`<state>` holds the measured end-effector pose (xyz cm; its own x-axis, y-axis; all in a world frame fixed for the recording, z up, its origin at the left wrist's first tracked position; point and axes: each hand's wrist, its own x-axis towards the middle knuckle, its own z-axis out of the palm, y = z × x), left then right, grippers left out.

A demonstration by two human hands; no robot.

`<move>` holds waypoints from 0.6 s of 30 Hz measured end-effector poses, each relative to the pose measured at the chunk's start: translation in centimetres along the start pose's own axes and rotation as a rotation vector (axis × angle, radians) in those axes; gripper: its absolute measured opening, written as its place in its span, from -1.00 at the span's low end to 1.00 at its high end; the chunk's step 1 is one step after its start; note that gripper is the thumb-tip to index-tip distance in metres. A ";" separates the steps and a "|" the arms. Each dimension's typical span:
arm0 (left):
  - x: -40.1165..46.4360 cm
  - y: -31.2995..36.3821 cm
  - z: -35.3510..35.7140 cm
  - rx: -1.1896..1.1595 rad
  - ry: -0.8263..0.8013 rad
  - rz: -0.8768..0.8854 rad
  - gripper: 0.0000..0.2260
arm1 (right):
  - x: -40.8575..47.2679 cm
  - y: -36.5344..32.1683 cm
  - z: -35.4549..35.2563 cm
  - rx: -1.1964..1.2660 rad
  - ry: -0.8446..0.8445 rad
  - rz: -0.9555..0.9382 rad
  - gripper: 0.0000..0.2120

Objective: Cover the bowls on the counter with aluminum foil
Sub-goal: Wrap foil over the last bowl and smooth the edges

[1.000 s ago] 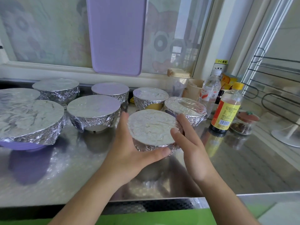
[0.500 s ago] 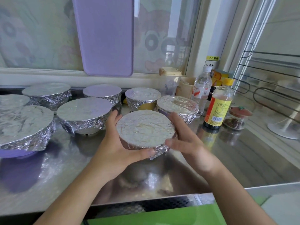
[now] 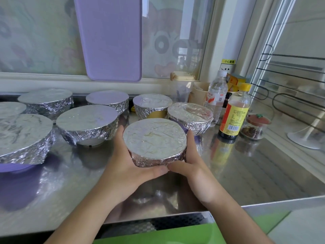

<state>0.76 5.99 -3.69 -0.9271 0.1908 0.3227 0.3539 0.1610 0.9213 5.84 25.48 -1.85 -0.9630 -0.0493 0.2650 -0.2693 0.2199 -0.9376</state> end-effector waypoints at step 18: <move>-0.2 -0.3 -1.8 0.040 0.006 -0.037 0.35 | 2.1 -2.7 -2.4 -0.065 0.181 0.065 -0.36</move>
<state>0.58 4.21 -3.65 -0.9401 0.1787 0.2902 0.3242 0.2068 0.9231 4.53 27.11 1.77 -0.9589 0.1418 0.2457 -0.1993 0.2798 -0.9391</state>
